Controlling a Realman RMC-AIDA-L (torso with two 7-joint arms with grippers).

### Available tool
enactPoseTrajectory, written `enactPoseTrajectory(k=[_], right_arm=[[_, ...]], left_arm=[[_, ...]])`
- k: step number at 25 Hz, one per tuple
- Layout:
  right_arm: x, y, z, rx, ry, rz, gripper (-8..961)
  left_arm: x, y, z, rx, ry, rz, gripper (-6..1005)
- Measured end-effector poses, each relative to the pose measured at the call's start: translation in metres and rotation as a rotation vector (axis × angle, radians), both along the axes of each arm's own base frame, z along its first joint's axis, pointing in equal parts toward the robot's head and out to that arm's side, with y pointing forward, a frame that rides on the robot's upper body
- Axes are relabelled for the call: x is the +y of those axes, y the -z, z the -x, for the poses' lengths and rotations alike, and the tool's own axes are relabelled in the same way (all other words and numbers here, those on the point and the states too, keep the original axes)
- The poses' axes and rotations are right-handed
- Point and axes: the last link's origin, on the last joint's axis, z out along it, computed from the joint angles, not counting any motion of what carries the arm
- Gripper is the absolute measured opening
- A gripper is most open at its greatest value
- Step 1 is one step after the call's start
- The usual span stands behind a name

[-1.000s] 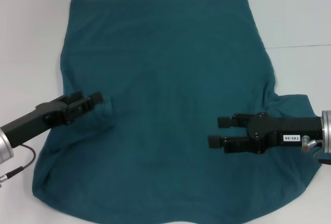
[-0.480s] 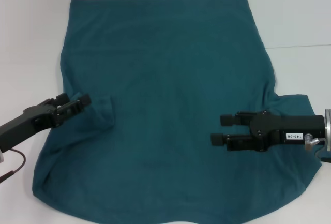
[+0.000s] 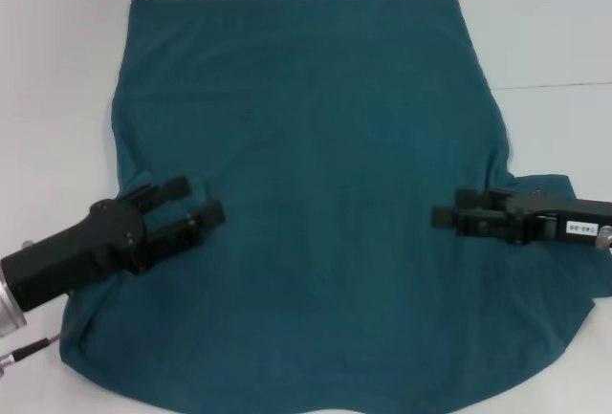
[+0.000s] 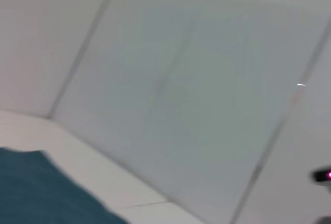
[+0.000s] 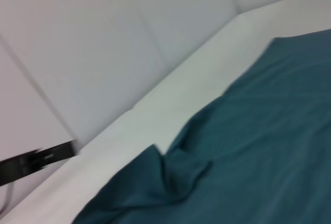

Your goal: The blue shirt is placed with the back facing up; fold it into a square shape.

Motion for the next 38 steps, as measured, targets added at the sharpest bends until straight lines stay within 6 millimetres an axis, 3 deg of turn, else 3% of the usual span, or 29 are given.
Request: enactPoseTrajectory(k=[11,24,38], right_arm=[[-0.012,-0.025,-0.042,0.040,0.248,-0.083,877],[-0.011,-0.054,-0.082,0.011,0.538,-0.136,876],[-0.006,-0.060,-0.099,0.004,0.684,-0.198,877]], left_arm=[[-0.010,0.004,-0.003,-0.003,0.060,0.023,871],[-0.009,0.006,-0.003,-0.012,0.040,0.035,871],[-0.007,0.006,-0.004,-0.011,0.042,0.035,870]])
